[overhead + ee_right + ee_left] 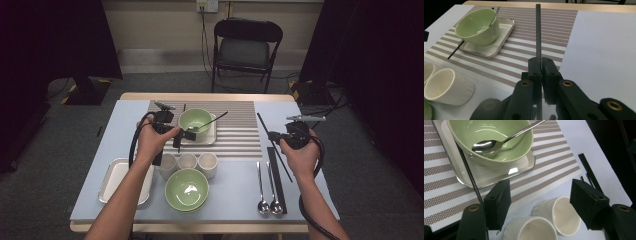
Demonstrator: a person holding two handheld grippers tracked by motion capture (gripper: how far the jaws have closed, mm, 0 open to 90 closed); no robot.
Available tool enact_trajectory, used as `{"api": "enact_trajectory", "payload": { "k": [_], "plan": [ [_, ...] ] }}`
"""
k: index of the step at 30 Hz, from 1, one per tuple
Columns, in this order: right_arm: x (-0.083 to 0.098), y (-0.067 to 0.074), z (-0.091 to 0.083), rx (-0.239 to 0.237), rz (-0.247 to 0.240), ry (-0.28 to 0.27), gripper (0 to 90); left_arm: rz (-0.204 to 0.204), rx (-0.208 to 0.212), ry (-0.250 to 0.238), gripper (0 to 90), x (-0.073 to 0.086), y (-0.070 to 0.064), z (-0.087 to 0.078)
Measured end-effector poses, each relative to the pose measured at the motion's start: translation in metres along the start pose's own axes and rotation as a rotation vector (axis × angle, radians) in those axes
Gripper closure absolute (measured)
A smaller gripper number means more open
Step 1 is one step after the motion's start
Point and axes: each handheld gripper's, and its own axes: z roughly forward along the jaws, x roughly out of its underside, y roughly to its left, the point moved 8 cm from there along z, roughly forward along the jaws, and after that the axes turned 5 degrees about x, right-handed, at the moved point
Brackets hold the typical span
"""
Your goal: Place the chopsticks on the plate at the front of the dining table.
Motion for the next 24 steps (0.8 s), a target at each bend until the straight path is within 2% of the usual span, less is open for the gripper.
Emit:
{"api": "enact_trajectory", "payload": {
  "k": [2,10,24],
  "plan": [
    [-0.001,0.001,0.0,-0.002,-0.002,0.002,86.3,0.011,-0.006,0.006,32.9,0.0,0.0,0.0],
    [-0.009,0.01,-0.002,-0.013,-0.016,-0.01,86.3,0.014,0.006,0.015,32.9,0.0,-0.006,0.004],
    [-0.021,0.03,-0.004,-0.035,-0.047,-0.019,86.3,0.035,0.036,0.016,32.9,-0.007,-0.022,0.008]
  ]
}}
